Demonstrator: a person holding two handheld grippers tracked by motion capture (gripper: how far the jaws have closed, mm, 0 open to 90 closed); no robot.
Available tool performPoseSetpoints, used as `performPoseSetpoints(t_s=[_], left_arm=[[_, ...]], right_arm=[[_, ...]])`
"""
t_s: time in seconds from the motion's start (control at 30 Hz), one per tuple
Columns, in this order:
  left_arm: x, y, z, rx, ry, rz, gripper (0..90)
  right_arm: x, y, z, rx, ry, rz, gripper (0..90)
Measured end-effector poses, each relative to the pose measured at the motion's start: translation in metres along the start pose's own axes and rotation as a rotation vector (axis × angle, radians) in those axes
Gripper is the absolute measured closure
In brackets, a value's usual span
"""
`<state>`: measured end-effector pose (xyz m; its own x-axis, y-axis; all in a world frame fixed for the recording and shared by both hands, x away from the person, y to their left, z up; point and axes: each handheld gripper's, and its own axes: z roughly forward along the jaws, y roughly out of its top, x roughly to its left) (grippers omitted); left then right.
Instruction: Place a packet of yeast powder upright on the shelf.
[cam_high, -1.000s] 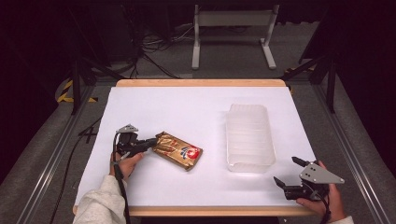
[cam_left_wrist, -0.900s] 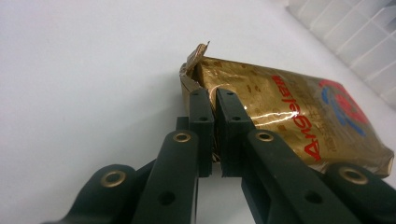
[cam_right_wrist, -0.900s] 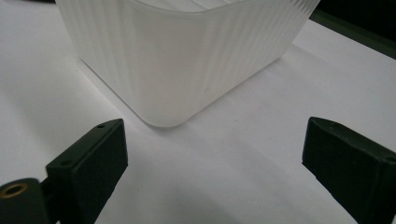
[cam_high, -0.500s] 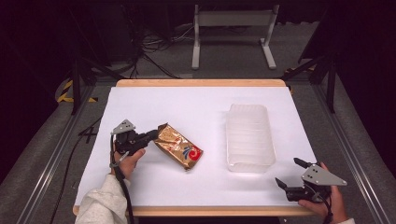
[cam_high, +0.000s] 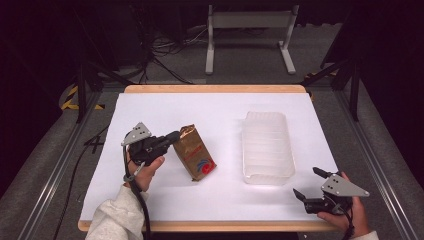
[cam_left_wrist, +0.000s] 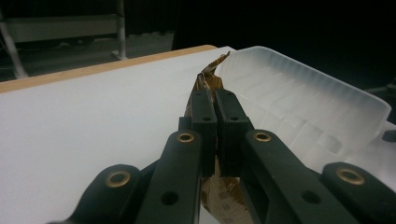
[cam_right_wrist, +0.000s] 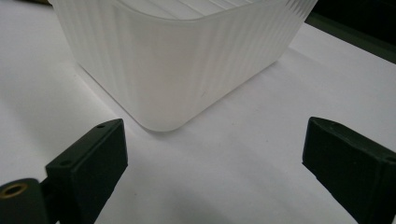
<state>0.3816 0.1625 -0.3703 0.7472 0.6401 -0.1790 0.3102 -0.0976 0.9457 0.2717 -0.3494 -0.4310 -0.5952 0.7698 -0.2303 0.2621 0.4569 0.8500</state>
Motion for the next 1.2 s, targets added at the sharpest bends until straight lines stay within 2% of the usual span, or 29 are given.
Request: performPoseSetpoints(t_s=[0.13, 0.27, 0.37, 0.4, 0.43, 0.5, 0.77, 0.87, 1.07, 1.2], left_arm=[[-0.004, 0.006, 0.004, -0.006, -0.021, 0.005, 87.7], [-0.009, 0.011, 0.010, -0.002, -0.043, 0.043, 87.8], [-0.015, 0.015, 0.012, -0.008, -0.057, 0.054, 87.9], [-0.016, 0.017, 0.012, -0.009, -0.051, 0.074, 87.9], [-0.018, 0.019, 0.012, -0.005, -0.055, 0.074, 88.0], [-0.021, 0.024, 0.013, -0.005, -0.044, 0.099, 88.1], [-0.030, 0.038, 0.019, -0.013, -0.074, 0.133, 88.0], [-0.033, 0.046, 0.022, -0.023, -0.105, 0.148, 88.0], [-0.042, 0.059, 0.029, -0.032, -0.134, 0.172, 88.0], [-0.053, 0.069, 0.038, -0.038, -0.185, 0.190, 88.0]], right_arm=[[0.001, 0.000, -0.002, -0.003, -0.005, -0.001, 7.3], [0.001, 0.000, -0.003, 0.002, -0.011, -0.001, 7.3], [0.001, 0.000, -0.002, 0.000, -0.008, 0.002, 7.3], [0.001, 0.000, -0.002, 0.002, -0.008, -0.001, 7.3], [0.001, 0.000, -0.001, 0.003, -0.004, -0.002, 7.3], [0.001, 0.000, 0.000, 0.003, -0.003, -0.001, 7.3], [0.000, 0.001, 0.000, 0.004, -0.001, -0.002, 7.3], [0.000, 0.001, 0.000, 0.004, -0.003, -0.001, 7.3], [0.000, 0.001, 0.000, 0.004, -0.004, -0.003, 7.3], [0.000, 0.001, 0.000, 0.006, -0.003, 0.000, 7.3]])
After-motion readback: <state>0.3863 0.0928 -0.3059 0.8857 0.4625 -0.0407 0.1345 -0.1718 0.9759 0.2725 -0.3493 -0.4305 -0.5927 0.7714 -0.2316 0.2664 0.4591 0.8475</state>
